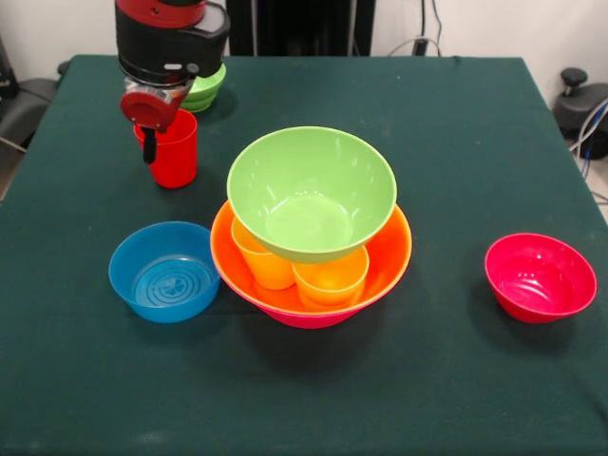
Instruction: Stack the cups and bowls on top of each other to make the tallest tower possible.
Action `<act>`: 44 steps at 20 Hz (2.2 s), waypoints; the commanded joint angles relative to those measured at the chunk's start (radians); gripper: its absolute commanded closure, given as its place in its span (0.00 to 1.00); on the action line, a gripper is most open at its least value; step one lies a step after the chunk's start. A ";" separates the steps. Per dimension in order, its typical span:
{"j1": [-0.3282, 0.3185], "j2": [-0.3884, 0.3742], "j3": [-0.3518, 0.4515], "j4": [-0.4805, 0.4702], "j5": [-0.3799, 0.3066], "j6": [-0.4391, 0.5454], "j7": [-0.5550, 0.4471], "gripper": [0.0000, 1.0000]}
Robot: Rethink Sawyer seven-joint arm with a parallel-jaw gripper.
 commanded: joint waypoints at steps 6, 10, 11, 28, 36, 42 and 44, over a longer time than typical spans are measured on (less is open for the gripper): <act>-0.022 0.026 0.152 -0.007 -0.004 -0.070 0.051 0.00; -0.021 0.031 0.150 -0.010 -0.016 -0.074 0.041 0.00; -0.024 0.029 0.153 -0.008 -0.015 -0.075 0.040 1.00; -0.013 0.000 0.147 0.011 -0.021 -0.069 0.039 1.00; 0.014 -0.098 0.123 0.063 -0.035 0.012 0.021 1.00; 0.011 -0.175 0.131 0.117 -0.043 0.031 -0.001 1.00; 0.004 -0.196 0.140 0.133 -0.043 0.042 -0.010 1.00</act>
